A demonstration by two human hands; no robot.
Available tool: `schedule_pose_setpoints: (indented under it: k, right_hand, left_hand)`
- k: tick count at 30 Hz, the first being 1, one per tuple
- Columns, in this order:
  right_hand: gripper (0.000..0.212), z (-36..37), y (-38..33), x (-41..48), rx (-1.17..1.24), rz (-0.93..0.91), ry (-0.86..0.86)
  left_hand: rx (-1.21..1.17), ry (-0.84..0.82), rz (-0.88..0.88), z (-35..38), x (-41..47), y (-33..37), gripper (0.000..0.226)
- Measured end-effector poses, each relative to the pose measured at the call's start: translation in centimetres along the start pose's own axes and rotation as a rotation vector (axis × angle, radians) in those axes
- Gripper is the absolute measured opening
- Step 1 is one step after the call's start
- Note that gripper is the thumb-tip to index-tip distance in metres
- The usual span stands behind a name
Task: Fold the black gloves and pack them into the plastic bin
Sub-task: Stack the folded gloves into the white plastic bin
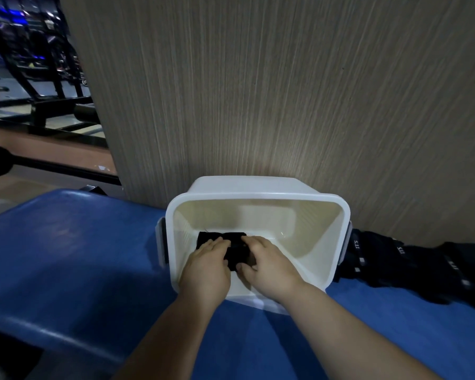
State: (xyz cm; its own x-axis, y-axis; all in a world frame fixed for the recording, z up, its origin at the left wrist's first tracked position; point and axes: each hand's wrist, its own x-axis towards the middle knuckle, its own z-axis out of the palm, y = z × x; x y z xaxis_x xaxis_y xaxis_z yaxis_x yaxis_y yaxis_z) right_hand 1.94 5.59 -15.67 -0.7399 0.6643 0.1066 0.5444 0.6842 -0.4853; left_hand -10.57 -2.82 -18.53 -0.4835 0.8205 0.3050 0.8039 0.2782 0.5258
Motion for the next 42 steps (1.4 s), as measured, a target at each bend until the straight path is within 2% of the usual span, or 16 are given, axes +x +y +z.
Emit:
schedule_pose_setpoints:
  k: [7,12,16,21,26,32,34,38,42]
  right_hand:
    - [0.04,-1.3,0.6,-3.3,0.04,0.028,0.146]
    - [0.028,-2.7,2.0,-6.9,0.073,0.062,0.224]
    - [0.017,-4.2,3.6,-9.7,0.092,0.099,0.3]
    - [0.009,-5.7,6.4,-11.9,0.107,0.207,0.448]
    - [0.012,-6.8,9.2,-13.3,0.106,0.32,0.526]
    - [0.026,-7.4,11.6,-13.6,0.148,0.361,0.469]
    - [0.029,-7.5,11.7,-13.2,0.203,0.339,0.444]
    - [0.03,-7.4,10.7,-11.5,0.432,0.276,0.398]
    - [0.035,-7.6,9.6,-9.6,0.543,0.27,0.402]
  left_hand:
    - [-0.052,0.108,0.08,-0.7,-2.1,2.2,0.038]
    - [-0.014,0.181,0.015,-0.6,-3.6,4.9,0.033]
    - [-0.129,0.084,-0.025,0.1,-4.7,7.5,0.027]
    - [-0.313,-0.154,-0.014,2.2,-6.1,12.2,0.01]
    - [-0.405,-0.309,0.004,4.8,-6.5,16.3,0.02]
    - [-0.357,-0.358,-0.035,6.7,-5.5,17.6,0.041]
    - [-0.387,-0.353,-0.057,6.9,-5.1,17.7,0.041]
    - [-0.342,-0.32,-0.052,7.0,-4.6,17.5,0.027]
    - [-0.297,-0.304,-0.031,7.0,-4.1,17.1,0.03]
